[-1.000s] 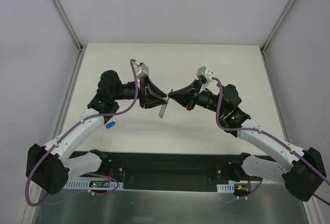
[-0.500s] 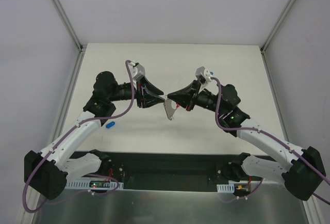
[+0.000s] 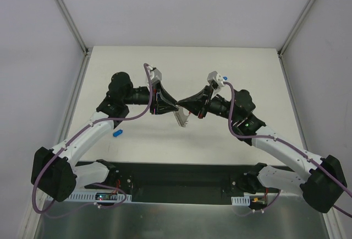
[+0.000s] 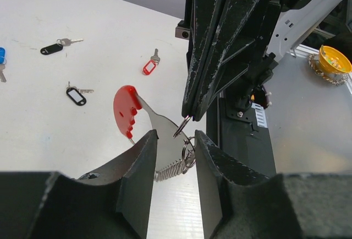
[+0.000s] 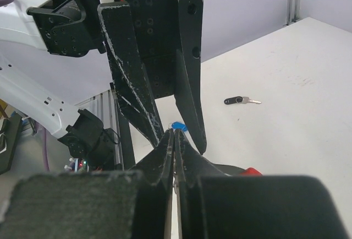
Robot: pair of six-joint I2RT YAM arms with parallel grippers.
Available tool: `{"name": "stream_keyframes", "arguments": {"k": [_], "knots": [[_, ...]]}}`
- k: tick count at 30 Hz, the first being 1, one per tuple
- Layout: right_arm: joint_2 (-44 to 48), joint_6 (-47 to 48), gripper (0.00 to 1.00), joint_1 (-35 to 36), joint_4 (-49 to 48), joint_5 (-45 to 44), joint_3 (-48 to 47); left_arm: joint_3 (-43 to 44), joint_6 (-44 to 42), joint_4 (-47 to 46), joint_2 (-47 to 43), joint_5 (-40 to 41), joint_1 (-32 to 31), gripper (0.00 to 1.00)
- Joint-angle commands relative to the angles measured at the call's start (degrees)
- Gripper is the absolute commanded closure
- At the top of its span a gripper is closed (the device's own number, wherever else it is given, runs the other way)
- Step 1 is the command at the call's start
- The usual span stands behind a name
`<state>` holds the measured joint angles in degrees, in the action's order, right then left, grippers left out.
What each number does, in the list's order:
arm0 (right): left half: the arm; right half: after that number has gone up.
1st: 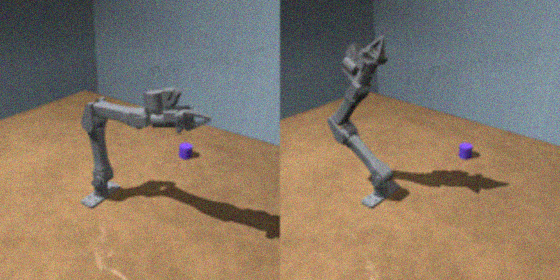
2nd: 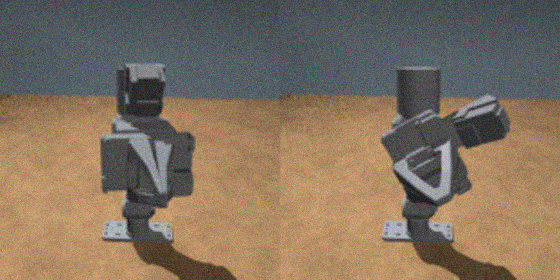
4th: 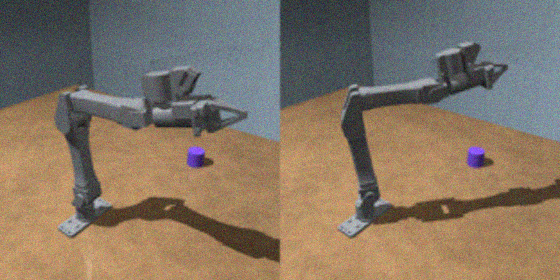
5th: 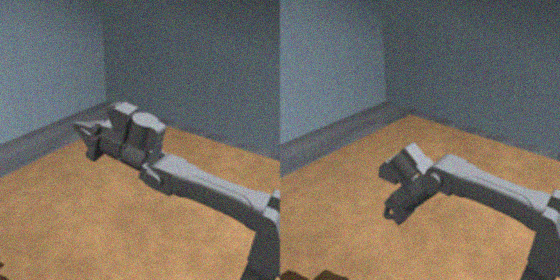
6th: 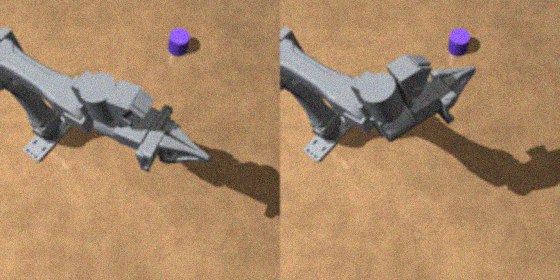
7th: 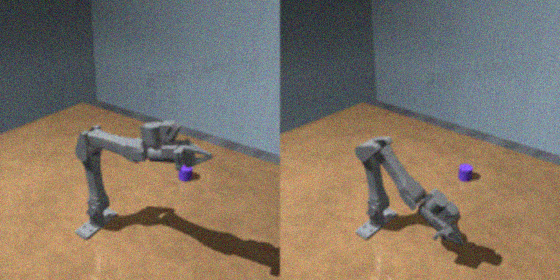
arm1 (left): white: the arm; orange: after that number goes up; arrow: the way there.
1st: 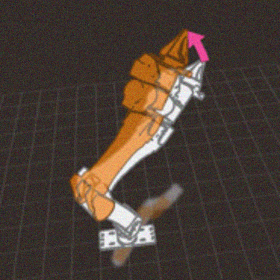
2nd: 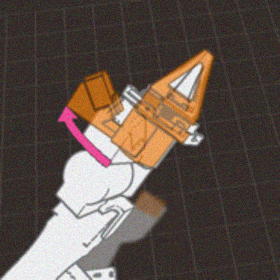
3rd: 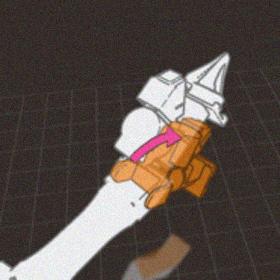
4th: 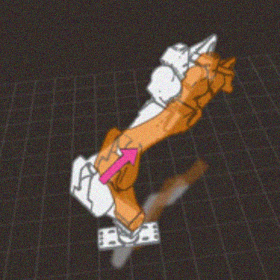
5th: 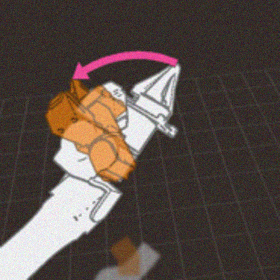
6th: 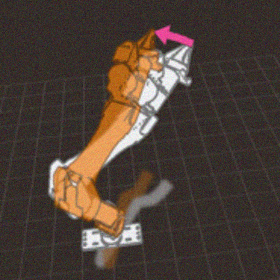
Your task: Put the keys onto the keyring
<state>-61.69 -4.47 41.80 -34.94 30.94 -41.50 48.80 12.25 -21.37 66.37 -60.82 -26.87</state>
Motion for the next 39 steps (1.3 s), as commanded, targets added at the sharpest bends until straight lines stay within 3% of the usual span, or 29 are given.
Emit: {"name": "stream_keyframes", "arguments": {"k": [1, 7, 12, 17, 23, 25, 26, 28, 31, 39], "knots": [[-0.01, -0.63, 0.98, -0.05, -5.32, 1.84, -1.75, 2.53, -1.79, -3.94, 0.08, -3.60, 0.77, 0.69], [-0.62, -0.80, 0.99, 0.03, -5.32, 2.02, -1.92, 2.18, -1.53, -4.21, -0.62, -3.78, 0.77, 0.80], [-1.15, -0.80, 0.99, -0.05, -5.32, 1.85, -1.75, 1.57, -1.44, -3.86, -1.59, -2.99, 0.77, 0.99], [-0.45, -0.45, 0.98, -0.14, -4.27, 1.41, -1.40, 1.47, -4.07, 1.31, -2.82, -0.18, 0.77, 1.00], [-0.36, 0.69, 0.99, -0.05, 1.26, -0.26, -2.01, 4.72, -8.82, 13.88, -5.11, 5.70, 0.77, 1.00], [-0.01, 1.48, 0.86, -0.05, 5.46, -0.44, -2.62, 5.17, -10.40, 17.74, -6.16, 7.98, 0.77, 1.00], [0.17, 1.92, 0.71, 0.03, 7.58, -0.53, -4.10, 5.60, -10.84, 18.89, -6.69, 8.69, 0.77, 1.00], [0.61, 4.20, 0.52, 0.03, 15.89, -1.84, -6.13, 6.22, -11.72, 23.27, -7.22, 10.53, 0.77, 1.00], [0.96, 9.63, 0.39, 0.12, 27.76, -5.18, -10.88, 7.80, -14.00, 27.68, -7.39, 12.47, 0.77, 1.00], [-4.21, 18.17, 0.39, 1.79, 52.41, -10.45, -26.15, 10.62, -20.59, 42.53, -6.08, 21.24, -0.98, 1.00]]}}
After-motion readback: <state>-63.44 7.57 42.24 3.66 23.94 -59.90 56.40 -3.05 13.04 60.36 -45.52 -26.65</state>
